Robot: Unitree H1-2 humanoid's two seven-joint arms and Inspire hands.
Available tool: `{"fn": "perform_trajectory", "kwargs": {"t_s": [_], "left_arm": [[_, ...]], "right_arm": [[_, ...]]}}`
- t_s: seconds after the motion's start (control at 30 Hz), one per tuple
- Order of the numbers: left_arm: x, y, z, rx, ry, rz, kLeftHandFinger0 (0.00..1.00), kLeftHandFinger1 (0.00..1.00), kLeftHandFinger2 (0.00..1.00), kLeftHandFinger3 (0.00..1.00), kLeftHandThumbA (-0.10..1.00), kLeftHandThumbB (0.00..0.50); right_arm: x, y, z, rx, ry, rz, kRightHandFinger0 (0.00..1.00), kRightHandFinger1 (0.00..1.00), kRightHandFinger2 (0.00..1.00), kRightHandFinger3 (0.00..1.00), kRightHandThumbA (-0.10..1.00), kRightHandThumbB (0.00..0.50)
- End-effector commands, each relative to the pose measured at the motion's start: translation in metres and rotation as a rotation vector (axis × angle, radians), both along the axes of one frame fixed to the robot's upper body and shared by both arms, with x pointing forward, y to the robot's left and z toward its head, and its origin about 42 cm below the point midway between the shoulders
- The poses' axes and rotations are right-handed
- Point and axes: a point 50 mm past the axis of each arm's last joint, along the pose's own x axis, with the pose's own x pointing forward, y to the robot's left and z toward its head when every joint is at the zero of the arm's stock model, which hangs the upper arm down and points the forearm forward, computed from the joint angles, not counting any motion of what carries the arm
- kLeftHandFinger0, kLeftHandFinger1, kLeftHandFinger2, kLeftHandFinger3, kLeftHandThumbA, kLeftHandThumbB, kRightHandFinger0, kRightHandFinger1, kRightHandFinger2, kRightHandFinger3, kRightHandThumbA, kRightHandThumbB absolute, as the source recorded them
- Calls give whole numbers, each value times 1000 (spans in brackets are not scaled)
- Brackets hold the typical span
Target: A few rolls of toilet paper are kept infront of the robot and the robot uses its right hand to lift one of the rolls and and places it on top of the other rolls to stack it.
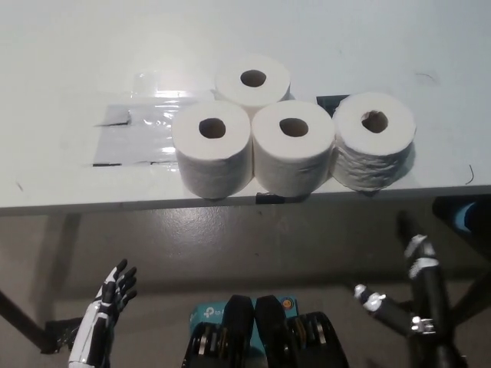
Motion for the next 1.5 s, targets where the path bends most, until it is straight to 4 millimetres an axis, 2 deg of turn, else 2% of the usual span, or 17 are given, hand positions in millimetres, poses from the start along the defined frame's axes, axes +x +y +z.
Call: {"fn": "perform_trajectory", "kwargs": {"t_s": [0.0, 0.2, 0.3, 0.37, 0.43, 0.5, 0.57, 0.7, 0.8, 0.97, 1.03, 1.17, 1.33, 1.37, 1.4, 1.43, 1.47], "left_arm": [[7, -7, 18, 8, -92, -47, 1000, 1000, 1000, 1000, 1000, 90], [9, -10, 19, 8, -100, -45, 1000, 1000, 1000, 1000, 1000, 90], [9, -10, 19, 2, -97, -41, 1000, 1000, 1000, 1000, 1000, 90], [10, -9, 19, 8, -99, -37, 1000, 1000, 1000, 1000, 1000, 87], [10, -8, 19, 9, -98, -41, 1000, 1000, 1000, 1000, 1000, 96], [10, -9, 19, 7, -101, -41, 1000, 1000, 1000, 1000, 1000, 88], [8, -8, 19, 7, -101, -39, 1000, 1000, 1000, 1000, 1000, 68], [9, -7, 18, 2, -101, -32, 1000, 1000, 1000, 1000, 1000, 68], [8, -8, 18, 3, -99, -33, 1000, 1000, 1000, 1000, 1000, 85], [9, -9, 19, 7, -102, -42, 1000, 1000, 1000, 1000, 1000, 81], [9, -7, 20, 10, -105, -42, 1000, 1000, 1000, 1000, 1000, 81], [9, -8, 19, 18, -94, -45, 1000, 1000, 1000, 1000, 1000, 93], [8, -10, 18, 20, -95, -55, 1000, 1000, 1000, 1000, 1000, 70], [7, -9, 17, 19, -92, -52, 1000, 1000, 1000, 1000, 1000, 77], [7, -8, 17, 19, -91, -51, 1000, 1000, 1000, 1000, 1000, 77], [7, -8, 17, 19, -88, -47, 1000, 1000, 1000, 1000, 1000, 93], [7, -8, 17, 21, -86, -47, 1000, 1000, 1000, 1000, 1000, 95]], "right_arm": [[-22, -21, 89, 31, -382, -149, 1000, 1000, 1000, 1000, 1000, 97], [-17, -44, 169, 36, -601, -174, 1000, 1000, 1000, 1000, 976, 152], [0, -58, 193, -45, -611, -211, 1000, 1000, 1000, 1000, 962, 114], [22, -72, 216, -89, -557, -204, 1000, 1000, 1000, 1000, 844, 73], [50, -88, 238, -173, -448, -168, 1000, 1000, 1000, 1000, 852, 139], [70, -101, 253, -269, -365, -133, 1000, 1000, 1000, 1000, 904, 170], [109, -116, 283, -411, -221, -59, 1000, 1000, 1000, 1000, 949, 211], [165, -121, 318, -558, -62, 11, 1000, 1000, 1000, 1000, 1000, 339], [194, -120, 332, -610, 60, 75, 1000, 1000, 1000, 1000, 1000, 346], [235, -115, 349, -766, 244, 166, 1000, 1000, 1000, 1000, 1000, 306], [251, -113, 352, -818, 322, 183, 1000, 1000, 1000, 1000, 1000, 358], [267, -111, 354, -850, 422, 195, 1000, 1000, 1000, 1000, 1000, 383], [279, -107, 350, -877, 498, 229, 1000, 1000, 1000, 1000, 1000, 432], [280, -106, 347, -861, 511, 260, 1000, 1000, 1000, 1000, 971, 397], [281, -105, 345, -855, 516, 272, 1000, 1000, 1000, 1000, 967, 396], [283, -103, 345, -867, 531, 279, 1000, 1000, 1000, 1000, 951, 455], [284, -102, 344, -883, 535, 293, 1000, 1000, 1000, 1000, 956, 465]]}}
